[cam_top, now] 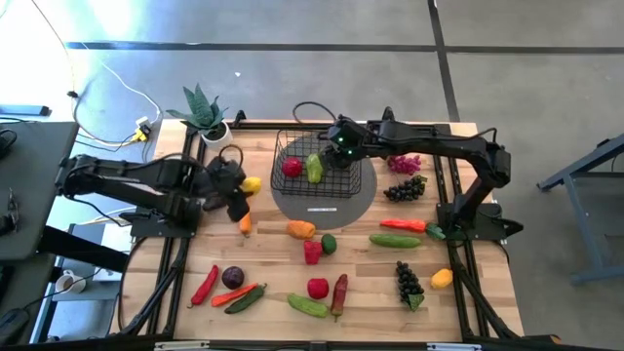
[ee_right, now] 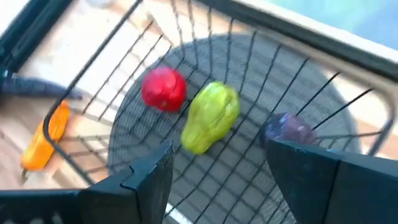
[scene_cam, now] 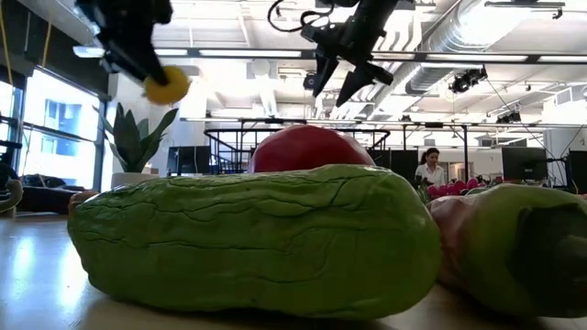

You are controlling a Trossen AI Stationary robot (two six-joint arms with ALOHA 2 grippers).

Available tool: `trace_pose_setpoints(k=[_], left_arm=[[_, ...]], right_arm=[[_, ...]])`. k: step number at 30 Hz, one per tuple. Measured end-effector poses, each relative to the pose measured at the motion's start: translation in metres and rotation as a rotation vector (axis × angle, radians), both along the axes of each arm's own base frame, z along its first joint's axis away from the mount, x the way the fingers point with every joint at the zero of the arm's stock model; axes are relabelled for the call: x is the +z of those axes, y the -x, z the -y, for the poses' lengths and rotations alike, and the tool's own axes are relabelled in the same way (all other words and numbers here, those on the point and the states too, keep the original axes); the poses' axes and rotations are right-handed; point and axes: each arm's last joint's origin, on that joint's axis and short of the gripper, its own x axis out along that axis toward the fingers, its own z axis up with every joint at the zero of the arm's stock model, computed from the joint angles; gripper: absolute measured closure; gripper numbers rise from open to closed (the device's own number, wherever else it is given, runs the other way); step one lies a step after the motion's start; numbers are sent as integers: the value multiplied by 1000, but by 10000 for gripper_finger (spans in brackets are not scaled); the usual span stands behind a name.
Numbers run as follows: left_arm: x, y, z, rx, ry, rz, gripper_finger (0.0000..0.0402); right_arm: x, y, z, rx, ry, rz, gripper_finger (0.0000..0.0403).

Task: Build produce basket
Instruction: Put the left lemon into the wire basket

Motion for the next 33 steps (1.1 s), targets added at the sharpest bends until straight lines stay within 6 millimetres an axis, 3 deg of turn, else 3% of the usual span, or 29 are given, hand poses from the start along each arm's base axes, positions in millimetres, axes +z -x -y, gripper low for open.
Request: trace_pose_setpoints(k=[10,16,26,33], left_arm=[[27,-17,-36,-30,-179,251,241],[29,-31,-57,-73,-235,326,241],[-10,-66,-84,-110,-122,232,239],[-43,-84,-95,-106,-55,129,214]], right_arm=[[24,19,8,-45,113,27,167],[31,29,18,-62,134,34,167],[30,35,28,-74,135,0,167],[29,37,29,-74,130,-18,167]])
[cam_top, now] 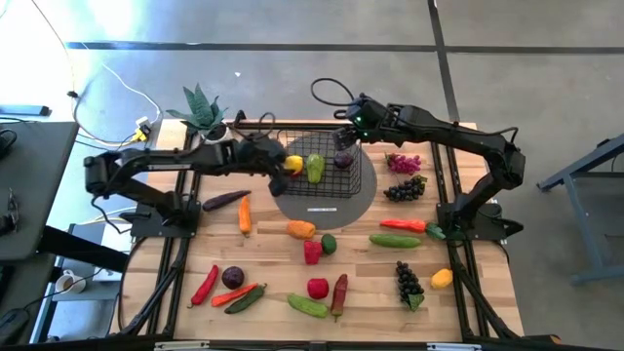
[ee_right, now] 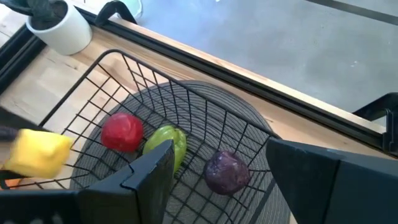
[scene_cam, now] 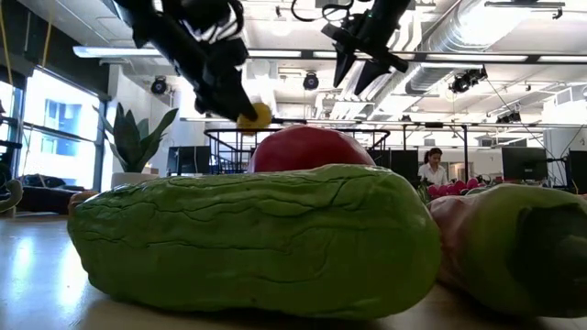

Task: Build produce basket
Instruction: Put the left lemon into the wire basket, then put the lime into the wire basket

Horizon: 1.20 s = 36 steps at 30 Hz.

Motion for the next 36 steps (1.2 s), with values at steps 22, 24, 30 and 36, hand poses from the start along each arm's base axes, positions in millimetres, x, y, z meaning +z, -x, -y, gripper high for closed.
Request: trace_pose_setpoints(k=[22,24,30,36], left_arm=[[4,-16,-11,30,39,-58,142],[14,-16,-11,13,30,-84,142],[50,-10,-7,-44,49,-101,140],[81,10,4,-67,45,-79,142]], right_arm=[[-4,-2,-19,118,-93,-41,167],[-4,-6,-28,159,-100,-30,167],[-3,-16,-62,281,-150,3,167],[-4,-21,-100,296,-292,56,167]])
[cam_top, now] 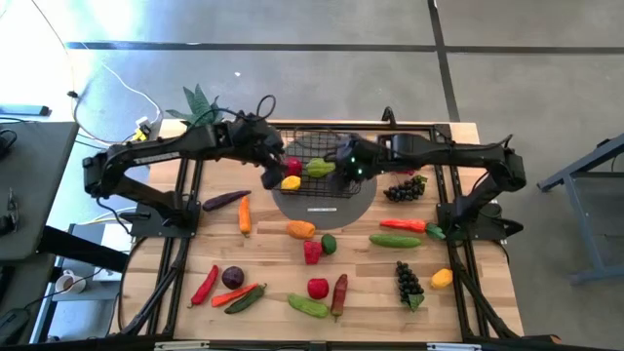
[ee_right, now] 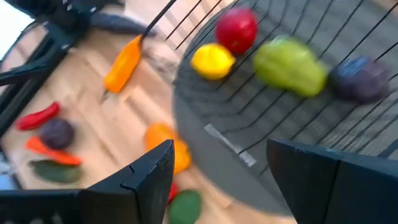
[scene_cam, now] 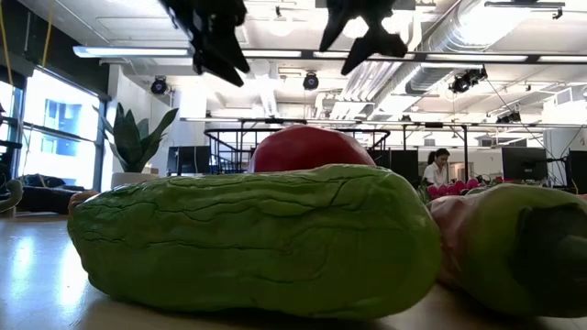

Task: Build produce basket
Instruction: Put the lime into the wire basket

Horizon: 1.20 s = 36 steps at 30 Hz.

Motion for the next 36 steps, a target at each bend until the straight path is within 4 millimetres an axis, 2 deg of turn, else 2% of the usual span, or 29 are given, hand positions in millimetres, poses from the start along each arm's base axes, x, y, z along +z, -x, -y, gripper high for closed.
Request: trace_pose_setpoints(k=[7,15,27,36], left_arm=[[18,22,15,12,17,33,140],[20,35,34,-27,54,-26,140],[21,32,56,-120,57,-44,140],[21,31,59,-129,54,-46,140]], right_arm=[[0,-1,-40,-7,-101,14,167],[-2,0,-67,-18,-168,11,166],[-33,-17,-98,-108,-265,-85,166],[-65,-30,-117,-114,-265,-180,166]])
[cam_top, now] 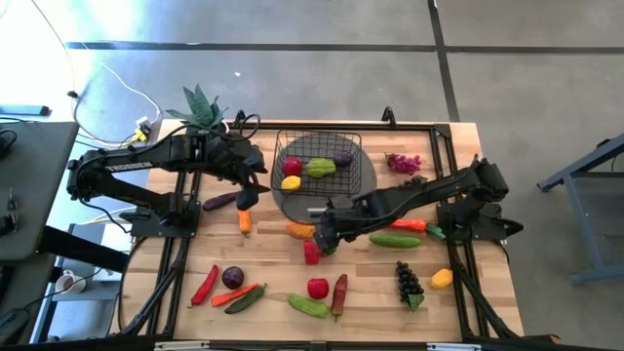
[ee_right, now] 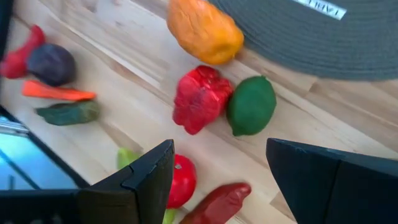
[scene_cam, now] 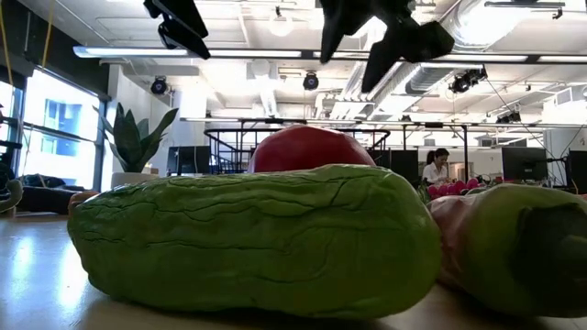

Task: Build produce basket
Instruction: Put the lime into the wire basket

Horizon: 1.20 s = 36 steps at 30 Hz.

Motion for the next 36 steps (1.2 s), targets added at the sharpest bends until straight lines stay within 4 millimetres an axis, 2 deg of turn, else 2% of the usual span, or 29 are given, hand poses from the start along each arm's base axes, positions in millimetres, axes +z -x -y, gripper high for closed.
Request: trace_pose_setpoints(k=[8,17,30,36], left_arm=[[0,0,0,14,12,3,140],[0,0,0,17,15,4,140],[0,0,0,13,19,5,140],[-1,0,0,-1,11,-4,140]], right_arm=[[-22,-7,-13,19,12,-65,166],[-25,-8,-15,219,70,-57,166],[-27,-8,-2,142,52,-103,166],[-44,-16,3,146,31,-151,166]])
